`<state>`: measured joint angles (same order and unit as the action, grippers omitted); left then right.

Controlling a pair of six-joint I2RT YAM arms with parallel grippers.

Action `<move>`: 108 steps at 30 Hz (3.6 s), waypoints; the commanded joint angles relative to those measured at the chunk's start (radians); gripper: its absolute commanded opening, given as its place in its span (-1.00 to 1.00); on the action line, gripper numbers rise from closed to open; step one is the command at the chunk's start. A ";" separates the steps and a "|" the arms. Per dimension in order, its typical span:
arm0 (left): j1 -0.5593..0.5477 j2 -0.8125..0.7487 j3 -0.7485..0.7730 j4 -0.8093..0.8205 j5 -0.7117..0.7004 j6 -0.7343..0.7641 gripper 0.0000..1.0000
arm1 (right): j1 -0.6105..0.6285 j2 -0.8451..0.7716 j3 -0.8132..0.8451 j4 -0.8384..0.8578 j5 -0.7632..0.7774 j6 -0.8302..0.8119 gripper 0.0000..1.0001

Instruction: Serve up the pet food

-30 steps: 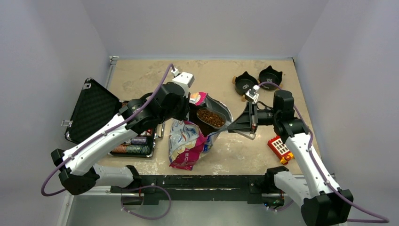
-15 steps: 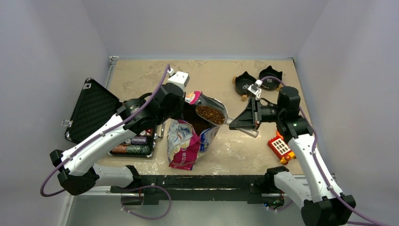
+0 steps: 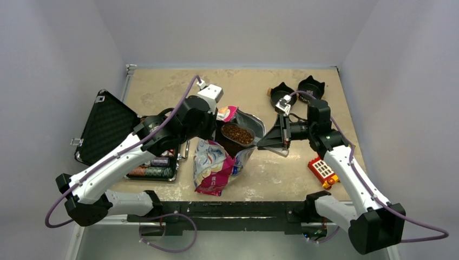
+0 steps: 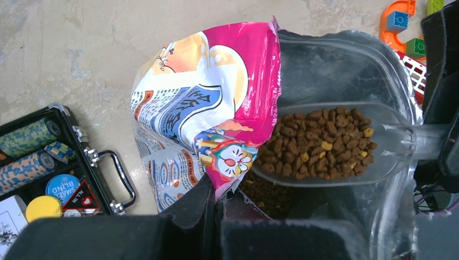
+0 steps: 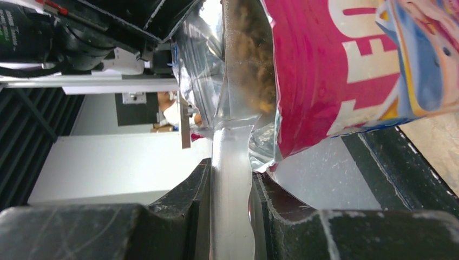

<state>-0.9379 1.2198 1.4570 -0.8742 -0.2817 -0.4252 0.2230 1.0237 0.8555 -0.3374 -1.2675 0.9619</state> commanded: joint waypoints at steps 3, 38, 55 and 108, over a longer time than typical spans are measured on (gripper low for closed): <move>-0.007 -0.112 0.044 0.284 0.069 0.018 -1.00 | 0.037 0.000 -0.031 0.239 0.013 0.129 -1.00; -0.007 -0.154 0.034 0.053 -0.224 0.008 -1.00 | -0.184 0.081 0.197 0.646 0.000 0.551 -1.00; -0.007 -0.188 0.026 0.056 -0.154 0.030 -1.00 | -0.370 0.619 0.319 1.127 0.173 0.633 -1.00; -0.007 -0.174 0.036 0.058 -0.124 0.052 -1.00 | -0.492 0.825 0.627 -0.367 0.559 -0.047 -1.00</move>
<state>-0.9382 1.1122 1.4246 -1.0115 -0.4004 -0.3996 -0.2932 1.8294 1.3903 -0.5217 -0.7933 0.9733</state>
